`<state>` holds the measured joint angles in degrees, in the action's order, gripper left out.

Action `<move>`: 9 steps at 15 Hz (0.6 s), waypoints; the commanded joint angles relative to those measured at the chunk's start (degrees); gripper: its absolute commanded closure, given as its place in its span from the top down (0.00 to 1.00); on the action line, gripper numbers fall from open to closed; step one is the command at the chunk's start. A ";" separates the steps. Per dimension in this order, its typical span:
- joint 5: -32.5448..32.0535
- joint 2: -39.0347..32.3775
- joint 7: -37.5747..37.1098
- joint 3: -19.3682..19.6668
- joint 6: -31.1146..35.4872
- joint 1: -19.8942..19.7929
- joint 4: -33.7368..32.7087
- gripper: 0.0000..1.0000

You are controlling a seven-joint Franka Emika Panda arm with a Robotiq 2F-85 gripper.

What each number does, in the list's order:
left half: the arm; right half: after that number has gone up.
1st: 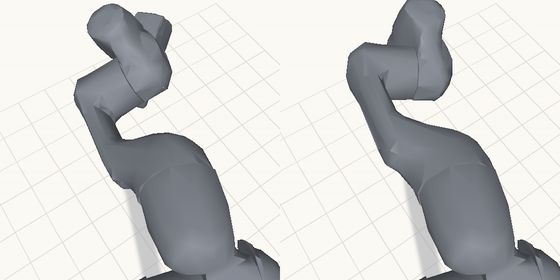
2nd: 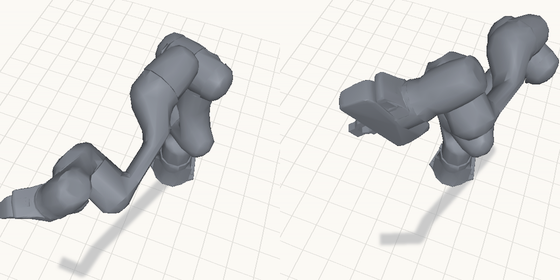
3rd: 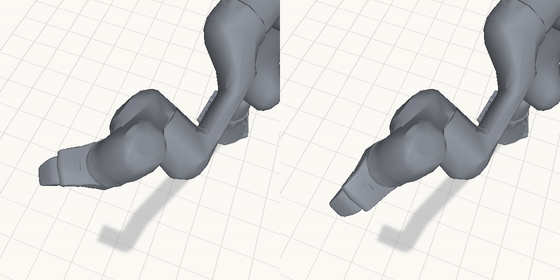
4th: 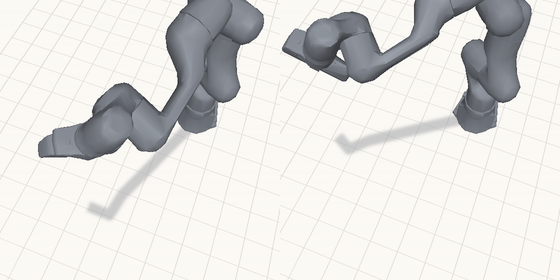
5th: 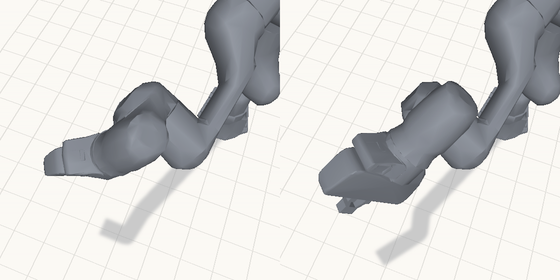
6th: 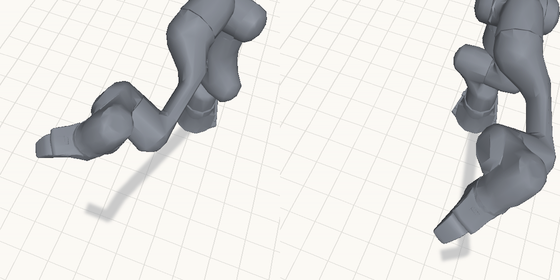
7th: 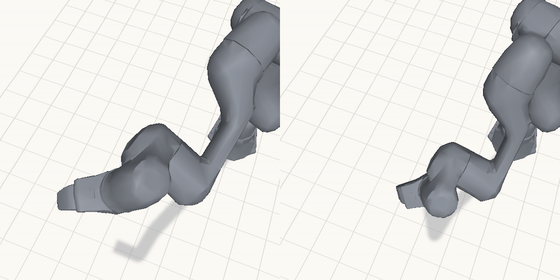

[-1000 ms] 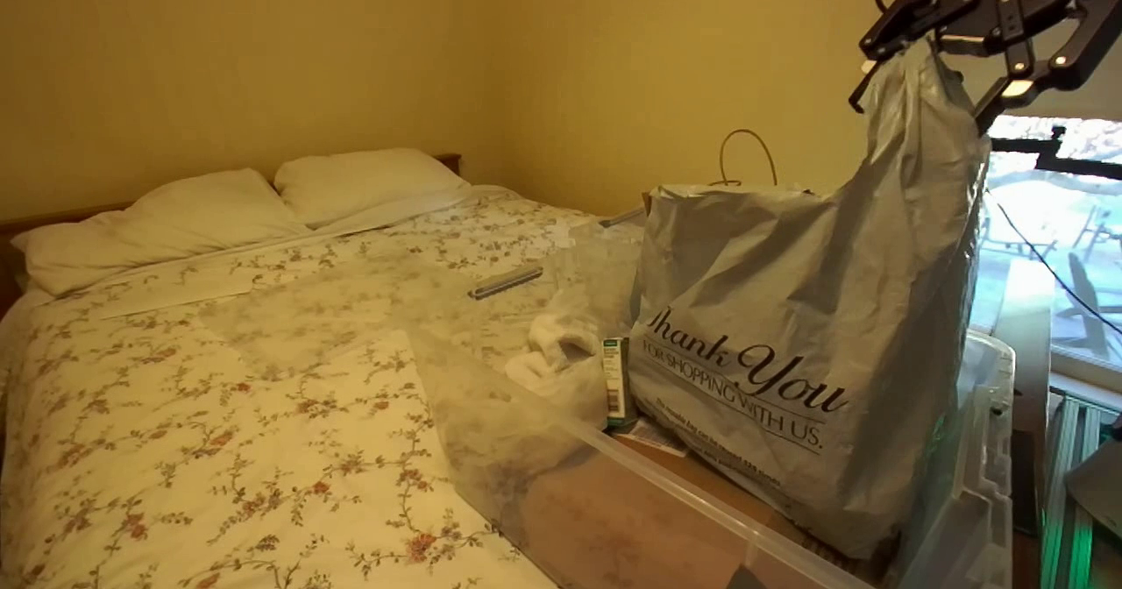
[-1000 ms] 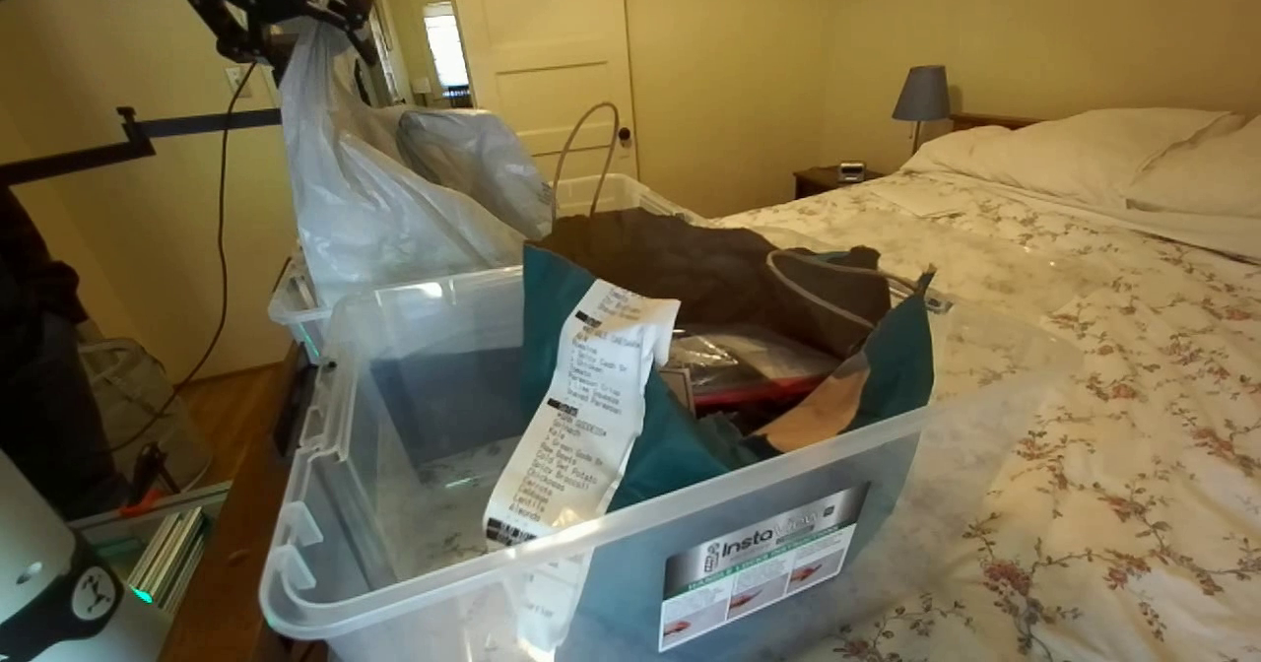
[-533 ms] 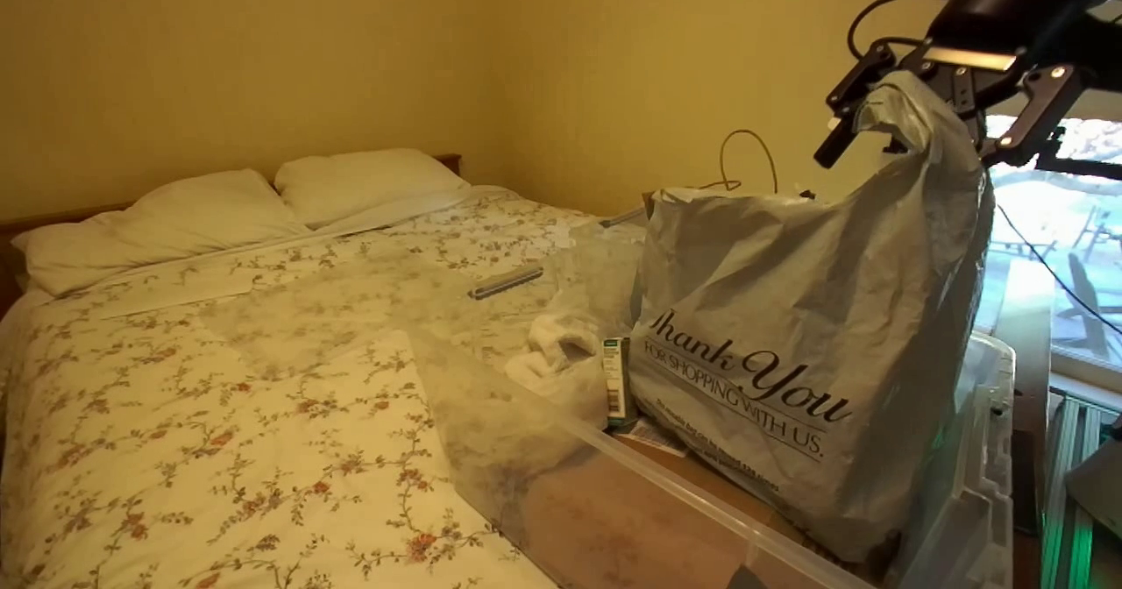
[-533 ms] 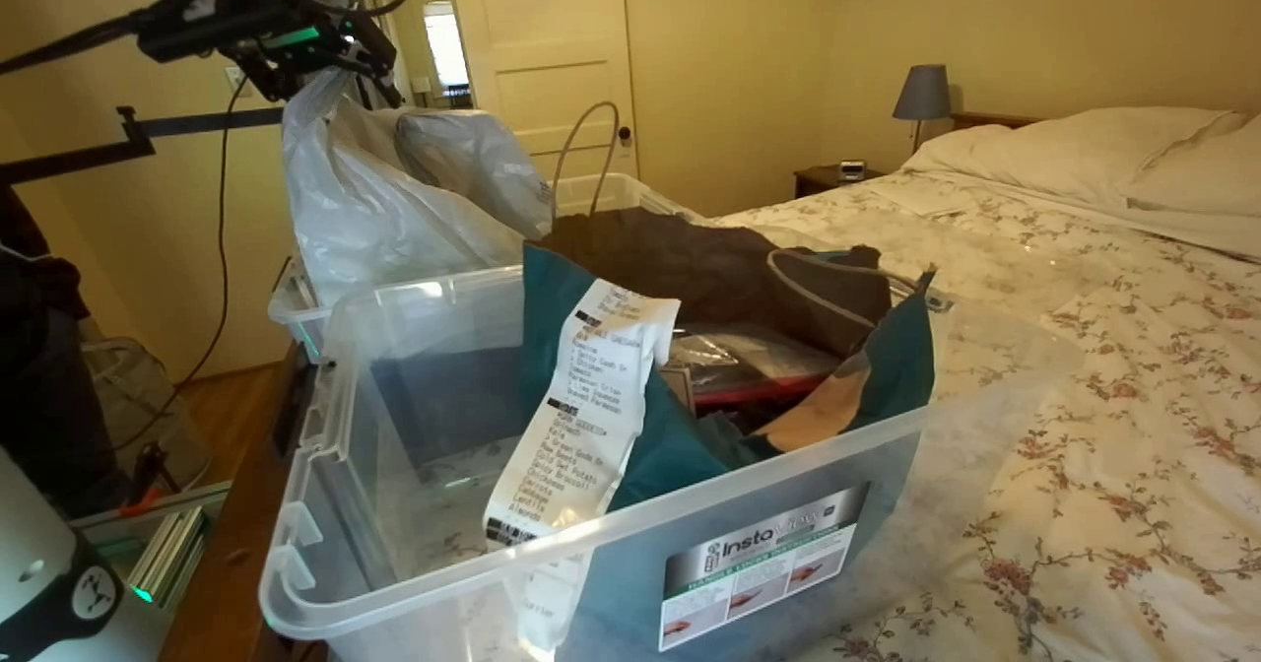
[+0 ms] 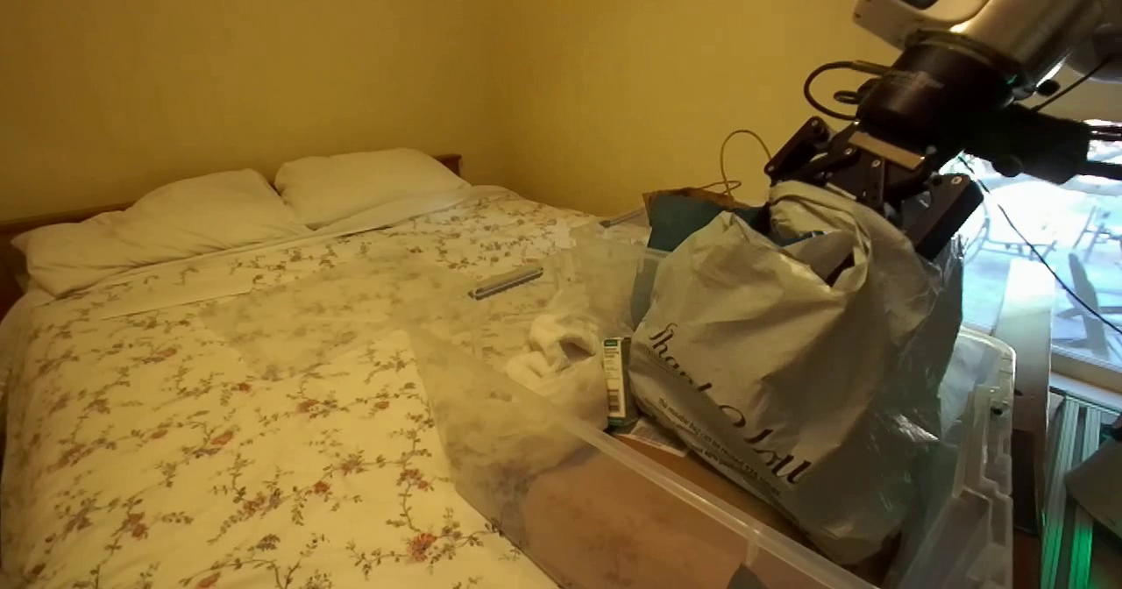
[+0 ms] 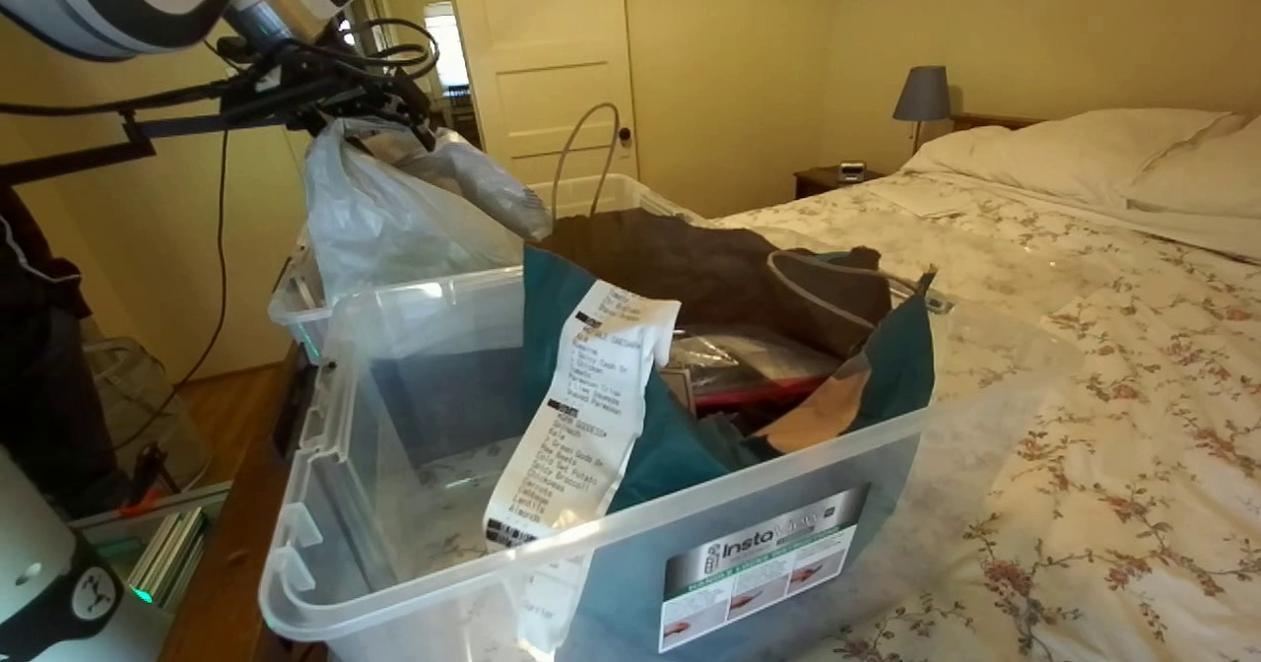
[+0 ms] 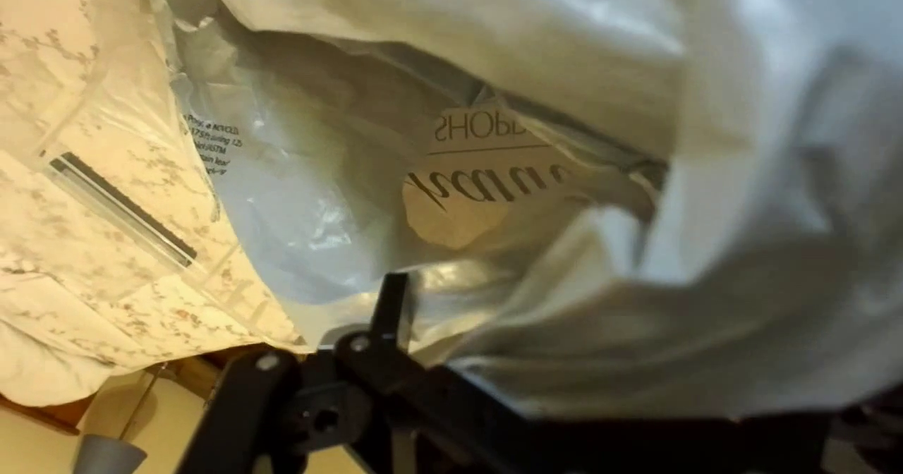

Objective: Pick up the plastic from the box and put it in the other box

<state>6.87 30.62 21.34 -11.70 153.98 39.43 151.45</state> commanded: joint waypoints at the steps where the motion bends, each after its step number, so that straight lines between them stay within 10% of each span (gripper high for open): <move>1: -6.49 -6.24 -6.73 -4.07 3.93 -6.12 -2.77 0.73; 9: -16.84 -10.18 -16.07 -11.15 4.66 -18.61 -5.82 0.25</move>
<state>-6.26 21.85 9.36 -20.57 158.58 23.93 147.52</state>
